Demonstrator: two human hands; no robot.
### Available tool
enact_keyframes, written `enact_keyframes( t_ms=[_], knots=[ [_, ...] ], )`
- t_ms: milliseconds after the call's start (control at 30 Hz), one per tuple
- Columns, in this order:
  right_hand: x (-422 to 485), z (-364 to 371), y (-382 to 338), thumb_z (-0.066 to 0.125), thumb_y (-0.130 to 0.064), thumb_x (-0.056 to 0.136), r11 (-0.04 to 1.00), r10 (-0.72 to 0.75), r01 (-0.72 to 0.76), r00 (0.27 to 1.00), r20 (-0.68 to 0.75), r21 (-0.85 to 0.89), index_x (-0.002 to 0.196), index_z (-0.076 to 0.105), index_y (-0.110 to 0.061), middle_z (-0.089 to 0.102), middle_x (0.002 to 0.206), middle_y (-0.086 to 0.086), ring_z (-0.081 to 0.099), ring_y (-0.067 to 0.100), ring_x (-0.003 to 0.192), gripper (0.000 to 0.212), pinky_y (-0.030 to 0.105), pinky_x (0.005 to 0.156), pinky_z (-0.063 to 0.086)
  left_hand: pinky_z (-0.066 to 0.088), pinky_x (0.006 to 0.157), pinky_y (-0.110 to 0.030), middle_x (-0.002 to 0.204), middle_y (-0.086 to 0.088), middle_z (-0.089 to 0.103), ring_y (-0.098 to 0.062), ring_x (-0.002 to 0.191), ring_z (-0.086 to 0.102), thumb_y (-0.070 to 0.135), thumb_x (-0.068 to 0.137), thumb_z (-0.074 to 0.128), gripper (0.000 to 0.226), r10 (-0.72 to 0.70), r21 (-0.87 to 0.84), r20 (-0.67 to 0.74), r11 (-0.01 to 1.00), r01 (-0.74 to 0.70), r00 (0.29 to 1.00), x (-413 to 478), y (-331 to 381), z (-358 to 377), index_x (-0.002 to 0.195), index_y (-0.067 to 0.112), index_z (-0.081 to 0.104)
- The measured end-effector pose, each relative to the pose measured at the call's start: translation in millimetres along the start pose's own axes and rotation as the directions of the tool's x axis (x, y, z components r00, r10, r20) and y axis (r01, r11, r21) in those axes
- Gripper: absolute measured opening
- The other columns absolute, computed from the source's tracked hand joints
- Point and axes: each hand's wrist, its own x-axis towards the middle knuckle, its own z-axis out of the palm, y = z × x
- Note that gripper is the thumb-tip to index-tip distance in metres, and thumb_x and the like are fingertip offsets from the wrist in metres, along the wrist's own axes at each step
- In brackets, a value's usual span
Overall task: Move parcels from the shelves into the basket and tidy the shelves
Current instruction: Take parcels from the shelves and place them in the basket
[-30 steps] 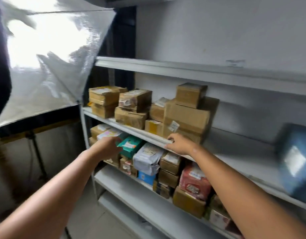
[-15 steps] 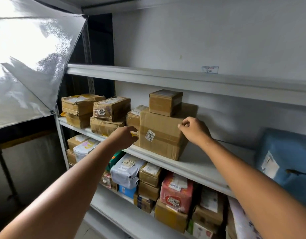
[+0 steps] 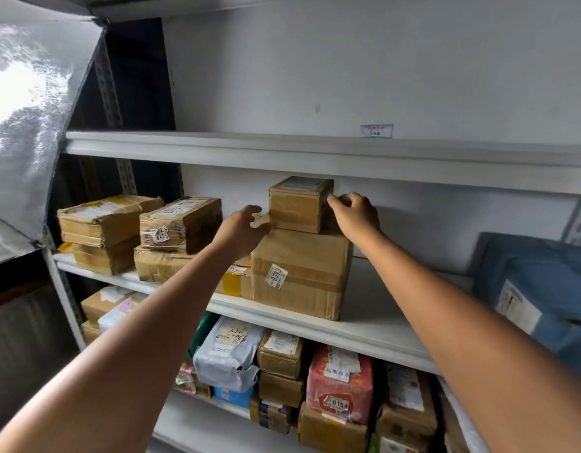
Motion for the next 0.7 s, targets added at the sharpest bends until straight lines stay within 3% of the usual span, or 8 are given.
enact_keyframes(
  t_ms=[67, 200, 300, 467, 700],
  knots=[
    [4, 9, -10, 0.051, -0.054, 0.095, 0.997, 0.033, -0.033, 0.999, 0.002, 0.068, 0.108, 0.065, -0.016, 0.068, 0.107, 0.006, 0.061, 0.026, 0.102, 0.043, 0.035, 0.088, 0.050, 0.050, 0.086, -0.033, 0.135, -0.005, 0.058, -0.023, 0.116, 0.059, 0.039, 0.091, 0.066, 0.056, 0.027, -0.048, 0.005, 0.998, -0.027, 1.000, 9, 1, 3, 0.141, 0.023, 0.047],
    [8, 23, -21, 0.058, -0.054, 0.089, 0.949, 0.122, -0.130, 0.991, 0.047, 0.287, 0.080, 0.061, -0.023, 0.068, 0.098, 0.006, 0.064, 0.027, 0.099, 0.033, 0.047, 0.092, 0.055, 0.046, 0.062, -0.022, 0.122, -0.002, 0.066, -0.018, 0.102, 0.064, 0.030, 0.091, 0.068, 0.051, 0.047, -0.202, 0.036, 0.979, -0.039, 0.998, 22, 3, 12, 0.137, 0.018, 0.050],
    [7, 26, -20, 0.060, -0.053, 0.086, 0.912, 0.150, -0.169, 0.985, 0.081, 0.373, 0.082, 0.061, -0.023, 0.069, 0.096, 0.008, 0.066, 0.027, 0.095, 0.031, 0.051, 0.088, 0.057, 0.045, 0.057, -0.025, 0.115, -0.002, 0.068, -0.017, 0.093, 0.067, 0.025, 0.090, 0.069, 0.046, 0.010, -0.309, 0.041, 0.951, 0.003, 0.999, 24, 1, 14, 0.131, 0.018, 0.052],
    [-3, 21, -25, 0.059, -0.046, 0.091, 0.888, 0.133, -0.187, 0.979, 0.154, 0.420, 0.087, 0.061, -0.021, 0.069, 0.100, 0.011, 0.067, 0.026, 0.096, 0.025, 0.047, 0.085, 0.059, 0.056, 0.081, -0.035, 0.111, -0.004, 0.068, -0.020, 0.098, 0.067, 0.020, 0.087, 0.073, 0.044, -0.014, -0.367, -0.003, 0.930, 0.012, 1.000, 14, -4, 7, 0.127, 0.015, 0.053],
    [-27, 25, -31, 0.059, -0.046, 0.090, 0.894, -0.001, -0.118, 0.964, 0.267, 0.432, 0.100, 0.065, -0.019, 0.071, 0.097, 0.005, 0.069, 0.022, 0.093, 0.030, 0.047, 0.087, 0.059, 0.052, 0.083, -0.035, 0.100, 0.006, 0.068, -0.017, 0.098, 0.065, 0.020, 0.086, 0.074, 0.045, -0.063, -0.304, -0.114, 0.952, 0.025, 0.991, -27, -12, -9, 0.126, 0.022, 0.053]
  ],
)
